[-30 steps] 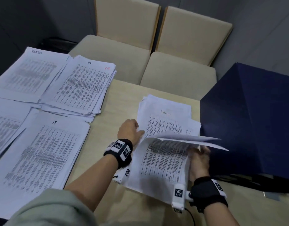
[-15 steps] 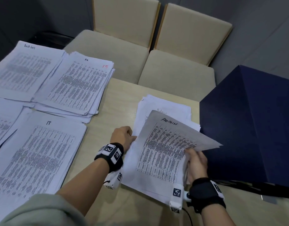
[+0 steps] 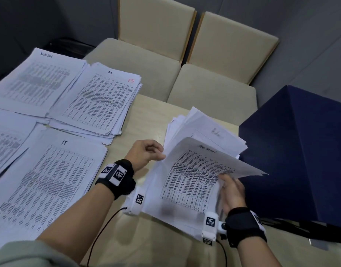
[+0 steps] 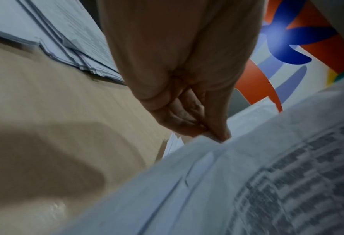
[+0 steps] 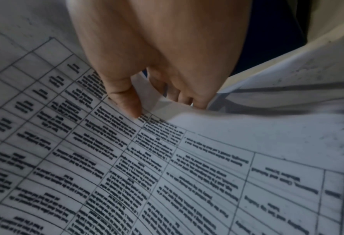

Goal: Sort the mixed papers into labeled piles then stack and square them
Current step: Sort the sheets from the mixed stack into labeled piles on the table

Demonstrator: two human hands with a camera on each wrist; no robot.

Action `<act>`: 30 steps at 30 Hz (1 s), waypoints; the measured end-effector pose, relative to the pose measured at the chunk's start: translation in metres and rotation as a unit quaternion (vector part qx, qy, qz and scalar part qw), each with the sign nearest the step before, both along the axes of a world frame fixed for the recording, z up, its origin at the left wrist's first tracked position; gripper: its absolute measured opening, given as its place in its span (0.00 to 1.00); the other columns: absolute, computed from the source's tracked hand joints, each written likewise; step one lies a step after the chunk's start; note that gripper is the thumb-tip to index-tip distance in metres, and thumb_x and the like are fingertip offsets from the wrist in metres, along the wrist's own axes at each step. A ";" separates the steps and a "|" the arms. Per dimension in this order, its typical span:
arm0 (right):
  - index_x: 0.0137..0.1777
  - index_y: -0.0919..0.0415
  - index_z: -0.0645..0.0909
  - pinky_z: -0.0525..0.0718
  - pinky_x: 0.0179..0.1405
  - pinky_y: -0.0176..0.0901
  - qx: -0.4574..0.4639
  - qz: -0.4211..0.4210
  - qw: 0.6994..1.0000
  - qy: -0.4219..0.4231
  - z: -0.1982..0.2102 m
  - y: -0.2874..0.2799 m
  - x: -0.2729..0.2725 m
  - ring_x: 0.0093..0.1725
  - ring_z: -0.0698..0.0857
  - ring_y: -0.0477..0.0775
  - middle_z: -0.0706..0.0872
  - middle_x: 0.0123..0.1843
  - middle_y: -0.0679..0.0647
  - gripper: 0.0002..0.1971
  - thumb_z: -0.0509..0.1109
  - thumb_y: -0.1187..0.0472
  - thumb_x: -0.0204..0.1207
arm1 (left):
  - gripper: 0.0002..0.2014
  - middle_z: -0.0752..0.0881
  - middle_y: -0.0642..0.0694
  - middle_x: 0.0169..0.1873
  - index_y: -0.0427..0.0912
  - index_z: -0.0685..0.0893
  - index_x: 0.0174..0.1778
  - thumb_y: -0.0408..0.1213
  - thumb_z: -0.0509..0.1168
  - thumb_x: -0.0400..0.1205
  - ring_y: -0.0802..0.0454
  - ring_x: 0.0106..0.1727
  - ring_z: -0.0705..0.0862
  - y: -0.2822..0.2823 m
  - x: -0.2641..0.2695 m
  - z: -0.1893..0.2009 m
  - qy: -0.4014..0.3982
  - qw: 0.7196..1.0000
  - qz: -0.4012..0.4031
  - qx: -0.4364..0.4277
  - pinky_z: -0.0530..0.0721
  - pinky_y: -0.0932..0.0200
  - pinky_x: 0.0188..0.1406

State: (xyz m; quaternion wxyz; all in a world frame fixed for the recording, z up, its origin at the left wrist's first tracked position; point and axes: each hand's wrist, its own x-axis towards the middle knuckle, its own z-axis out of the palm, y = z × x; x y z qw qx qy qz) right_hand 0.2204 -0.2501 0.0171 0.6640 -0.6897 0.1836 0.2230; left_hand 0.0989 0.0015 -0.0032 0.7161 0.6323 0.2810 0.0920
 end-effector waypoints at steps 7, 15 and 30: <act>0.48 0.66 0.85 0.84 0.31 0.34 -0.002 -0.070 0.995 -0.071 0.002 -0.004 0.001 0.33 0.89 0.45 0.93 0.39 0.53 0.04 0.72 0.72 0.76 | 0.15 0.68 0.52 0.24 0.37 0.79 0.32 0.40 0.75 0.79 0.58 0.25 0.64 -0.007 -0.005 0.000 0.027 0.997 -0.029 0.068 0.63 0.68 0.24; 0.52 0.62 0.86 0.88 0.36 0.39 -0.009 -0.092 0.992 -0.090 -0.002 -0.010 0.007 0.43 0.89 0.55 0.90 0.47 0.56 0.09 0.71 0.73 0.74 | 0.04 0.77 0.51 0.34 0.40 0.78 0.44 0.32 0.67 0.82 0.55 0.32 0.74 -0.010 -0.001 -0.009 0.071 0.986 0.105 0.112 0.73 0.58 0.38; 0.61 0.76 0.82 0.86 0.48 0.46 0.065 -0.010 0.998 0.003 -0.017 -0.012 0.006 0.54 0.89 0.61 0.89 0.58 0.67 0.17 0.70 0.79 0.71 | 0.21 0.87 0.47 0.31 0.38 0.85 0.35 0.08 0.57 0.70 0.50 0.31 0.80 -0.011 0.011 0.001 0.016 0.992 0.105 0.061 0.74 0.62 0.30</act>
